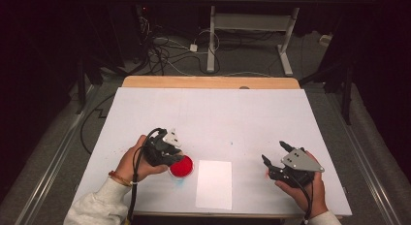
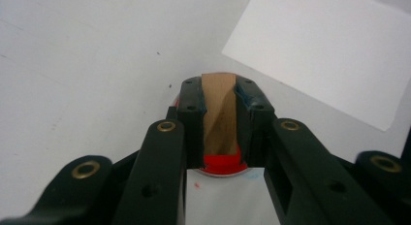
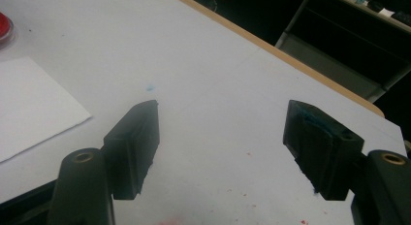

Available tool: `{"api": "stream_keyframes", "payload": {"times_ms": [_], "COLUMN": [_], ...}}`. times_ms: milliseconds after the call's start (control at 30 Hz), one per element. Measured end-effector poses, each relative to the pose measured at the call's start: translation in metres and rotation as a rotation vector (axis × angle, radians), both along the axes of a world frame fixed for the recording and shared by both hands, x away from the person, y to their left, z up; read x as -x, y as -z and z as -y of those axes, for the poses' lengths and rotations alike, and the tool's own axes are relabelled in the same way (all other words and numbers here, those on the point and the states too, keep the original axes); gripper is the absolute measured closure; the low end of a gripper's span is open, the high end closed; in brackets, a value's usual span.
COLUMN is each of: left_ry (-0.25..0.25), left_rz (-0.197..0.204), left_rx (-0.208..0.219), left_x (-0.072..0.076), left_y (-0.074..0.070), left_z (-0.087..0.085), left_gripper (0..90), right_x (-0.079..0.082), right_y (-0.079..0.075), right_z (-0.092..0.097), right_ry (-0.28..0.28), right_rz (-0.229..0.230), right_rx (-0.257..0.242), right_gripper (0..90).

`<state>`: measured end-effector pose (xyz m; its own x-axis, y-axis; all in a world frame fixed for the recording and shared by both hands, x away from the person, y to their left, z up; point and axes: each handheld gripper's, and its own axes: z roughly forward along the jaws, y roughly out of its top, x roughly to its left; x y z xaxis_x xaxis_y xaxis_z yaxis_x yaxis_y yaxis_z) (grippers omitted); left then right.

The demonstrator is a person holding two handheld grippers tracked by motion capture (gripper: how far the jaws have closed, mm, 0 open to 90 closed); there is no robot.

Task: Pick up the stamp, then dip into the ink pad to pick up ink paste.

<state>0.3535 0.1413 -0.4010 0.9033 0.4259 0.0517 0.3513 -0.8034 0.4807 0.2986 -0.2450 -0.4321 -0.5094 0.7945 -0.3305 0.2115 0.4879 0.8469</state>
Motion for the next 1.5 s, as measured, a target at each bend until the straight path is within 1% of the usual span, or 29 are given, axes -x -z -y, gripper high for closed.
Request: {"api": "stream_keyframes", "payload": {"times_ms": [100, 233, 333, 500, 567, 900, 1033, 1100, 1200, 1233, 1267, 1333, 1400, 1500], "left_ry": [0.013, 0.011, 0.022, 0.028, 0.031, 0.028, 0.016, 0.011, 0.002, -0.002, -0.003, -0.005, -0.005, -0.004], "left_rz": [-0.023, -0.045, -0.058, -0.059, -0.067, -0.077, -0.088, -0.088, -0.087, -0.089, -0.092, -0.1, -0.098, -0.087], "left_rx": [-0.037, -0.056, -0.07, -0.074, -0.081, -0.07, -0.069, -0.073, -0.091, -0.092, -0.09, -0.079, -0.079, -0.093], "left_x": [-0.003, -0.008, -0.009, -0.008, -0.008, -0.01, -0.01, -0.01, -0.009, -0.01, -0.01, -0.011, -0.01, -0.009], "left_y": [0.011, 0.024, 0.03, 0.031, 0.033, 0.034, 0.035, 0.036, 0.035, 0.036, 0.036, 0.036, 0.036, 0.036], "left_z": [0.005, 0.01, 0.012, 0.014, 0.014, 0.013, 0.014, 0.015, 0.018, 0.018, 0.018, 0.016, 0.016, 0.018], "left_gripper": [73.5, 73.5, 73.5, 73.5, 73.5, 73.5, 73.5, 73.6, 73.7, 73.7, 73.7, 73.7, 73.7, 73.7], "right_x": [0.0, -0.001, -0.001, 0.0, 0.0, 0.0, 0.0, 0.0, 0.002, 0.002, 0.004, 0.004, 0.003, 0.001], "right_y": [0.001, 0.002, 0.003, 0.002, 0.003, 0.003, 0.002, 0.003, 0.002, 0.001, 0.0, 0.001, 0.001, 0.001], "right_z": [-0.001, -0.001, -0.002, -0.002, -0.002, -0.003, -0.003, -0.003, -0.004, -0.004, -0.004, -0.004, -0.003, -0.002], "right_ry": [-0.003, -0.006, -0.008, -0.01, -0.008, -0.014, -0.012, -0.015, -0.016, -0.016, -0.018, -0.014, -0.018, -0.014], "right_rz": [-0.01, -0.011, -0.014, -0.013, -0.015, -0.015, -0.014, -0.013, -0.012, -0.008, 0.001, -0.005, -0.002, -0.003], "right_rx": [0.004, 0.013, 0.018, 0.019, 0.017, 0.022, 0.018, 0.024, 0.023, 0.026, 0.017, 0.018, 0.021, 0.022], "right_gripper": [29.6, 29.6, 29.6, 29.5, 29.5, 29.5, 29.5, 29.5, 29.3, 29.2, 29.2, 29.1, 29.1, 29.1]}}
